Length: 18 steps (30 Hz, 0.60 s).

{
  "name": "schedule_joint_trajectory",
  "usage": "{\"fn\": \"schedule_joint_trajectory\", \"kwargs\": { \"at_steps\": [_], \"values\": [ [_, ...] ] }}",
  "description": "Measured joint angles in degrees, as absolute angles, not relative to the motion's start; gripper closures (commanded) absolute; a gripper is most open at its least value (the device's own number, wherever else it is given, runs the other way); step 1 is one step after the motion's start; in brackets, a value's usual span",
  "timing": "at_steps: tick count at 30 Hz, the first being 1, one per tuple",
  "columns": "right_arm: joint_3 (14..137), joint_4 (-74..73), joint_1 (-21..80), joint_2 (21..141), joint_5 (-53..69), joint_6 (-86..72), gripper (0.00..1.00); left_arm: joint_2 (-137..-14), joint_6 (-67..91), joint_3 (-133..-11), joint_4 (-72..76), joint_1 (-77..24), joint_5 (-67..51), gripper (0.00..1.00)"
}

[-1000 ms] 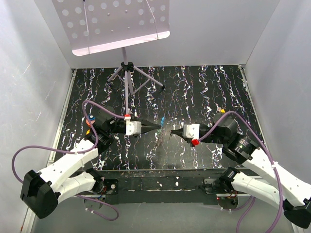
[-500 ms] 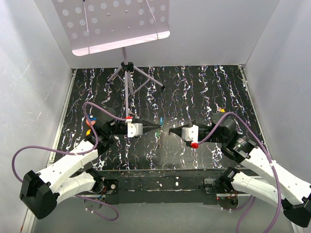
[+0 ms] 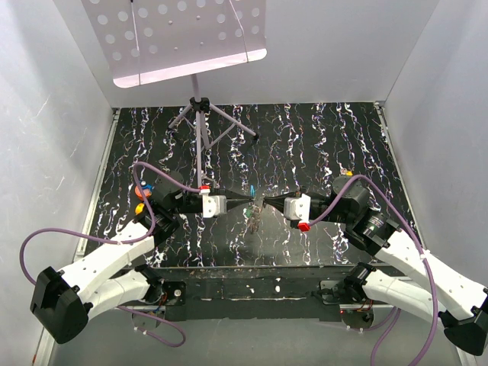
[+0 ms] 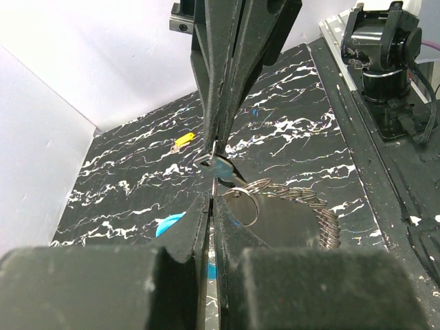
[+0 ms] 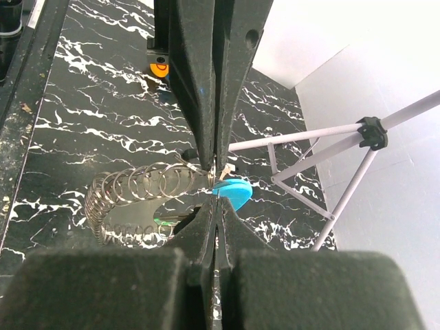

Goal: Put the keys on the keyring

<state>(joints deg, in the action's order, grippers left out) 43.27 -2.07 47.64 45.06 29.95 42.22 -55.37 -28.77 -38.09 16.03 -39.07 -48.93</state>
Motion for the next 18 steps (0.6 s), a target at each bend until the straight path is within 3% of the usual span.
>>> {"fn": "schedule_joint_trajectory", "kwargs": {
  "at_steps": [18],
  "values": [
    [42.98,-1.32,47.66,45.12,30.15,41.19,0.99,-55.37,-27.64,-36.58,18.44,-39.88,-47.48,1.0]
  ]
}}
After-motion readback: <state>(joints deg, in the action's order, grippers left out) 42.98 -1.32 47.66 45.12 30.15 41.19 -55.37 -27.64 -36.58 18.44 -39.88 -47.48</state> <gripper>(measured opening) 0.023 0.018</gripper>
